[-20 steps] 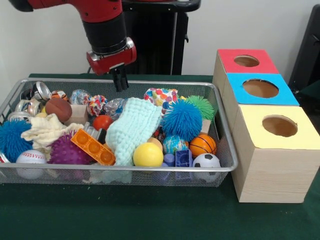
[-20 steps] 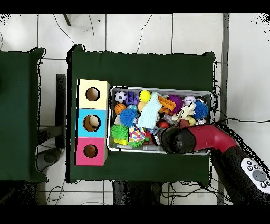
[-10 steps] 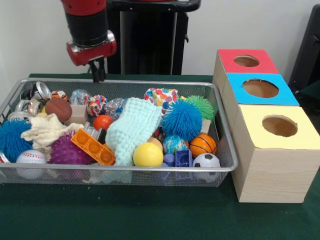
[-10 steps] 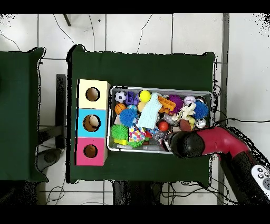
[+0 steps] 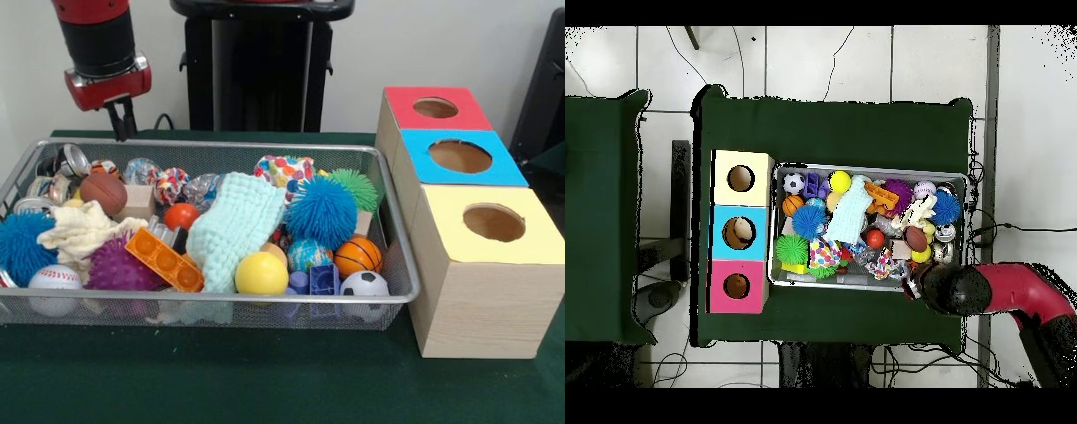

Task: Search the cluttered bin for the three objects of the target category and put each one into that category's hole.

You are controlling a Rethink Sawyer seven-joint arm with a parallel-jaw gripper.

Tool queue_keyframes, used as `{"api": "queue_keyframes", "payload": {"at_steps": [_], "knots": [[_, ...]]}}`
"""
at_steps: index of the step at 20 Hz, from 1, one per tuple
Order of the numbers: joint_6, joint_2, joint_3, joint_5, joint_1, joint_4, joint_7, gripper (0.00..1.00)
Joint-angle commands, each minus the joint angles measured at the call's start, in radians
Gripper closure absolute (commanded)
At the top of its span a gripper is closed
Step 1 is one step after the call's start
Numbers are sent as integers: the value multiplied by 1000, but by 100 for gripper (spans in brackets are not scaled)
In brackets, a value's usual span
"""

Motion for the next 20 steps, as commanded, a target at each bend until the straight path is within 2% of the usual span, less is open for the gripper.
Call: {"api": "queue_keyframes", "payload": {"at_steps": [1,5,9,13,16,20], "knots": [[-15,83,68,-85,-30,-67,-397,100],[-28,42,56,-81,-32,-25,-335,100],[-57,35,51,-96,-42,3,-322,100],[-59,42,46,-107,-38,-26,-324,100],[-91,39,35,-119,-34,-38,-276,100],[-76,35,46,-105,-38,-38,-301,100]]}}
